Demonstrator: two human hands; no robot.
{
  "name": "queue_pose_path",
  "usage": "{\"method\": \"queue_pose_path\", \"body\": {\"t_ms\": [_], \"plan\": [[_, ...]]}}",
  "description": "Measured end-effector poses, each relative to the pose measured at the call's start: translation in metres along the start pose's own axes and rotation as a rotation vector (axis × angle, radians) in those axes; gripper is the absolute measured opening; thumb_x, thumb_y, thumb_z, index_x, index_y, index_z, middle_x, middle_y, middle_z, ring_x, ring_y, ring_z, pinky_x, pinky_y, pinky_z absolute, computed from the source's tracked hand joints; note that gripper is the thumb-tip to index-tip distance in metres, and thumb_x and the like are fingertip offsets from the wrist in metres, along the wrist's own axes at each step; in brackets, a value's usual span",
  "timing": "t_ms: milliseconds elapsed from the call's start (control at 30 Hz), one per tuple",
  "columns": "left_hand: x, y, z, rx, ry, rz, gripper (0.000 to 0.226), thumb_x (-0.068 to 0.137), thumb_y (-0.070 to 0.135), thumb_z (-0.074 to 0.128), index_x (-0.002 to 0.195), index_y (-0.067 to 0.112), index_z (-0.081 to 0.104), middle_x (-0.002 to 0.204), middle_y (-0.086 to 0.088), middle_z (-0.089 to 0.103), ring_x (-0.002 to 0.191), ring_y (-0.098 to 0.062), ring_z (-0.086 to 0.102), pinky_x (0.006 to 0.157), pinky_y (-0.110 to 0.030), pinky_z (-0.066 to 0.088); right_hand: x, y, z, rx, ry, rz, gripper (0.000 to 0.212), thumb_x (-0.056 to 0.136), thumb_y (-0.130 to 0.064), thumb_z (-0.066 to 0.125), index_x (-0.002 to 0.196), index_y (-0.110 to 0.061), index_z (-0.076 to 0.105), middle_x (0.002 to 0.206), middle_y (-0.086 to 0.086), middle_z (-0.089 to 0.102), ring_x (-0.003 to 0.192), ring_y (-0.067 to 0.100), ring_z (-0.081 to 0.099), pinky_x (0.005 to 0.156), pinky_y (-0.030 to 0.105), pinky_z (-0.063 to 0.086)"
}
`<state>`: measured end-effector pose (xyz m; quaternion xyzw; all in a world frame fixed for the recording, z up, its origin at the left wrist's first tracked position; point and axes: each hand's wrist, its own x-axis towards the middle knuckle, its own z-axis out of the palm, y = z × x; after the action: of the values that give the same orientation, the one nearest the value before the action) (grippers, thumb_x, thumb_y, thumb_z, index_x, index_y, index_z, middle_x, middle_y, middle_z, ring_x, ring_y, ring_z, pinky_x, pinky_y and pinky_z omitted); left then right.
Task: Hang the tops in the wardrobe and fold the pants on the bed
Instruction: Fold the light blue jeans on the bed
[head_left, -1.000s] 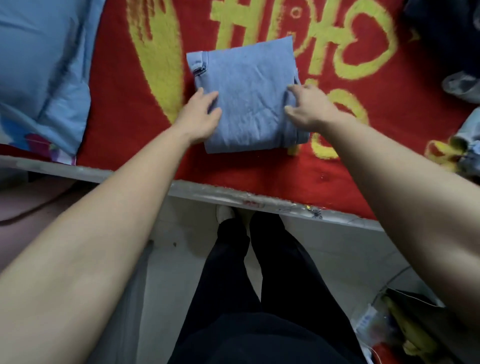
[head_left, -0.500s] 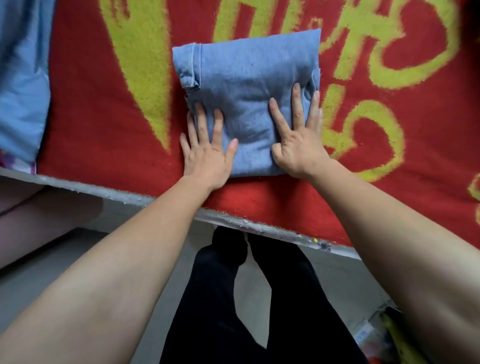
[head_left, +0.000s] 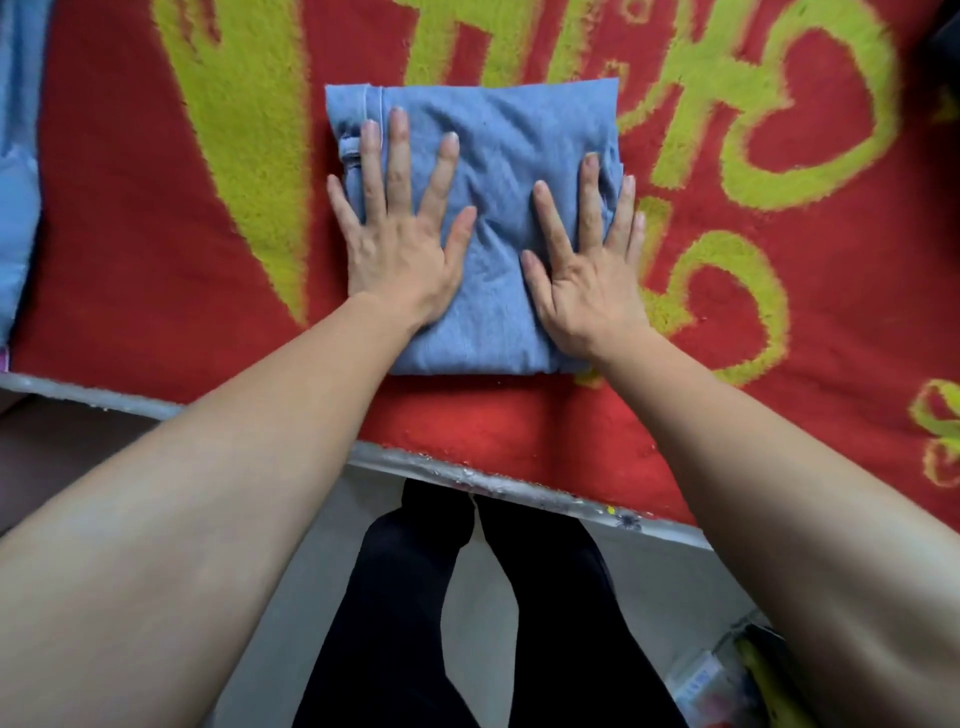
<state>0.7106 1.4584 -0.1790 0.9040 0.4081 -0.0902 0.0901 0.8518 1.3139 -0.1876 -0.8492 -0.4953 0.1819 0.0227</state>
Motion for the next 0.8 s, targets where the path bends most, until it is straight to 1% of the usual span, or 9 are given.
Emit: {"method": "queue_pose_path", "body": {"t_ms": [200,333,367,433,500,533,600,667,800], "plan": [[-0.004,-0.002,-0.015,-0.040,-0.105,0.000,0.066,0.100,0.059,0.020,0.157,0.034,-0.002,0.165,-0.014,-0.008,0.151,-0.035,-0.009,0.115,-0.067,0.009,-0.005,-0.003,-0.015,0.092,-0.066,0.020,0.066,0.102,-0.054,0.032,0.160,-0.032,0.009,0.167,0.013,-0.004,0.149,0.050,-0.003,0.119,0.065,0.009],[-0.033,-0.010,-0.029,-0.237,0.107,-0.052,0.088,0.090,0.064,0.048,0.158,0.024,0.011,0.161,-0.028,-0.003,0.151,-0.038,0.000,0.121,-0.052,0.014,-0.011,-0.008,-0.036,0.390,0.007,0.094,0.093,0.092,-0.044,0.059,0.160,-0.012,0.005,0.165,0.023,-0.006,0.153,0.040,0.000,0.125,0.046,0.009],[-0.042,-0.009,-0.031,-0.367,0.143,-0.144,0.096,0.086,0.063,0.057,0.158,0.020,0.011,0.161,-0.029,-0.003,0.151,-0.037,0.001,0.122,-0.045,0.011,-0.014,-0.007,-0.040,0.537,0.020,0.173,0.103,0.086,-0.039,0.068,0.159,-0.008,0.003,0.164,0.022,-0.003,0.153,0.036,0.002,0.125,0.041,0.008],[-0.052,-0.010,-0.034,-0.812,0.064,-0.464,0.111,0.080,0.060,0.069,0.158,0.016,0.003,0.164,-0.019,0.003,0.152,-0.028,0.008,0.123,-0.036,0.006,-0.014,-0.003,-0.049,0.802,-0.012,0.384,0.113,0.078,-0.032,0.076,0.159,-0.008,0.000,0.164,0.014,0.015,0.151,0.026,0.019,0.124,0.039,0.018],[-0.048,-0.014,-0.042,-1.337,-0.083,-0.777,0.114,0.076,0.062,0.071,0.158,0.016,0.005,0.162,-0.009,0.023,0.146,-0.021,0.028,0.121,-0.042,0.023,-0.007,0.000,-0.060,1.001,-0.067,0.584,0.112,0.071,-0.037,0.073,0.159,-0.014,0.009,0.154,0.006,0.038,0.140,0.019,0.039,0.115,0.035,0.031],[-0.042,-0.020,-0.046,-1.561,-0.162,-0.833,0.108,0.076,0.063,0.068,0.157,0.015,0.017,0.157,-0.007,0.036,0.140,-0.021,0.041,0.116,-0.045,0.034,-0.001,0.002,-0.065,1.076,-0.088,0.659,0.108,0.066,-0.044,0.070,0.157,-0.016,0.020,0.147,0.003,0.046,0.133,0.017,0.046,0.110,0.033,0.034],[-0.031,-0.027,-0.054,-1.785,-0.288,-0.740,0.074,0.089,0.060,0.057,0.145,0.014,0.046,0.138,-0.008,0.060,0.123,-0.024,0.060,0.099,-0.043,0.051,0.012,0.008,-0.070,1.225,-0.157,0.719,0.098,0.057,-0.058,0.068,0.143,-0.015,0.046,0.141,0.003,0.055,0.129,0.020,0.053,0.110,0.039,0.040],[-0.025,-0.028,-0.062,-1.787,-0.389,-0.598,0.052,0.099,0.053,0.045,0.131,0.015,0.060,0.124,-0.006,0.069,0.114,-0.021,0.067,0.082,-0.035,0.058,0.021,0.011,-0.073,1.340,-0.262,0.673,0.095,0.057,-0.068,0.070,0.136,-0.017,0.059,0.141,0.004,0.058,0.132,0.021,0.053,0.112,0.046,0.041],[-0.019,-0.040,-0.073,-1.775,-0.500,-0.576,0.060,0.096,0.062,0.043,0.130,0.016,0.062,0.124,-0.006,0.069,0.115,-0.022,0.066,0.085,-0.039,0.058,0.026,0.012,-0.077,1.348,-0.352,0.615,0.098,0.061,-0.081,0.065,0.142,-0.028,0.054,0.147,0.000,0.052,0.136,0.017,0.049,0.115,0.048,0.037]]}}
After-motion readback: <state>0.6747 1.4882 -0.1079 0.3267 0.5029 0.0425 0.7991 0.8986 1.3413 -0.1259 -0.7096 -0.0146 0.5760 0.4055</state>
